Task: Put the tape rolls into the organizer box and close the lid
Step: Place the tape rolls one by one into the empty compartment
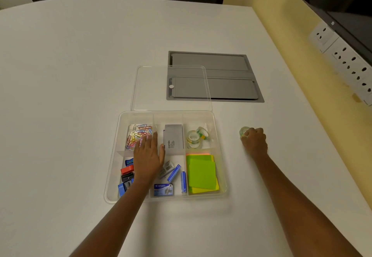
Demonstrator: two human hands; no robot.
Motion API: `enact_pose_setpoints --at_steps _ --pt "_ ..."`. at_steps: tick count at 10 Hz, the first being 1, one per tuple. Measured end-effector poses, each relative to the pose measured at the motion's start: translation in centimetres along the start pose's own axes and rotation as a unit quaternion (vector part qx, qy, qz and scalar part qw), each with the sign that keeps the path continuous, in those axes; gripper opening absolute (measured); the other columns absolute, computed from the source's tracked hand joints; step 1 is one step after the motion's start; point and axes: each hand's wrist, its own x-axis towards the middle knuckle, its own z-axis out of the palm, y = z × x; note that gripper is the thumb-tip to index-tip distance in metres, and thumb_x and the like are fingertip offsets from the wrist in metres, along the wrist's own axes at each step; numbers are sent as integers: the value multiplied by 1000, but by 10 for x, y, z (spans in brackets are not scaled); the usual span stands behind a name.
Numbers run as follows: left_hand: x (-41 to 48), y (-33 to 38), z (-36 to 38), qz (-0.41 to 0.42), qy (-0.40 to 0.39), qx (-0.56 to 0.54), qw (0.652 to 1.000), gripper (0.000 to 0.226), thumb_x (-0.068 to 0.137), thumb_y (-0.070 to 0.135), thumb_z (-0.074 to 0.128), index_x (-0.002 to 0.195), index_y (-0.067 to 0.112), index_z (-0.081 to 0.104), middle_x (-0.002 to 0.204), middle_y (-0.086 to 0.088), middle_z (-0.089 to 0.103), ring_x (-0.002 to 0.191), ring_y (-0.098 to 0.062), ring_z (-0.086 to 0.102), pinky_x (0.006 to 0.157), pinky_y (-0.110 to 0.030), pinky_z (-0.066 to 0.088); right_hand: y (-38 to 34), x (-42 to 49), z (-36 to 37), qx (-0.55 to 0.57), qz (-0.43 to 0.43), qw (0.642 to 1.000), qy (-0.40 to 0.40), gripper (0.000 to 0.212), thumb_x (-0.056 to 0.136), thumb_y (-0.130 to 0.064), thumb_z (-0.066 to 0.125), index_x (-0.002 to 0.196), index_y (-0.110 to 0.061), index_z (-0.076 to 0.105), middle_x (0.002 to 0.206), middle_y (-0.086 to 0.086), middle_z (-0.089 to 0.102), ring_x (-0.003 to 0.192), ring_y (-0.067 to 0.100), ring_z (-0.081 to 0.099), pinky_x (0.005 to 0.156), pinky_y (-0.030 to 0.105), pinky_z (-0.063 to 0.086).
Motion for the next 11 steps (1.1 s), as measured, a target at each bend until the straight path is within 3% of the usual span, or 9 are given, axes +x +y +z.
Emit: enact_pose_setpoints --at_steps 1,2,3,4,6,9,11 --pt "0 0 -1 -1 -2 2 1000 69 84 42 10 144 10 19 154 -12 26 144 -26 20 119 -39 6 -8 -8 -3 99 12 995 -31 33 90 -13 55 117 6 54 130 27 43 117 42 46 99 44 43" --pt "0 0 -1 1 -4 8 1000 69 84 42 10 144 10 18 154 -12 26 144 -25 20 119 -39 7 -27 -23 -9 197 -4 980 -28 30 90 -13 57 114 5 55 130 27 43 112 40 52 94 36 43" --pt "0 1 -2 0 -2 2 1000 69 84 42 10 144 10 20 153 -12 28 143 -26 21 119 -40 8 -50 -46 -12 224 -81 971 -12 25 89 -12 59 108 4 58 127 24 47 109 37 55 88 30 42" --pt "0 1 -3 2 -2 -1 1000 69 84 42 11 144 9 20 153 -13 28 143 -27 21 119 -40 8 -68 -68 -9 196 -172 965 -12 18 87 -12 62 100 0 60 122 18 52 111 32 54 94 35 42" --pt "-2 1 -5 3 -5 3 1000 69 84 42 9 144 10 19 153 -12 28 143 -26 22 119 -39 8 -77 -86 10 8 -251 966 -61 29 91 -26 55 116 -12 59 143 7 41 133 24 32 104 42 35" --pt "-6 4 -12 1 5 -55 998 70 84 42 15 144 6 14 148 -16 36 138 -28 32 118 -40 17 -48 -109 30 46 -246 965 -81 35 95 -19 49 128 -10 49 154 7 25 145 23 13 116 31 24" --pt "-18 1 -11 10 -5 -51 999 71 84 43 14 144 6 14 150 -15 34 139 -27 31 118 -39 17 -38 -123 33 79 -231 967 -74 34 98 -22 43 128 -10 51 151 7 32 144 23 17 117 33 22"
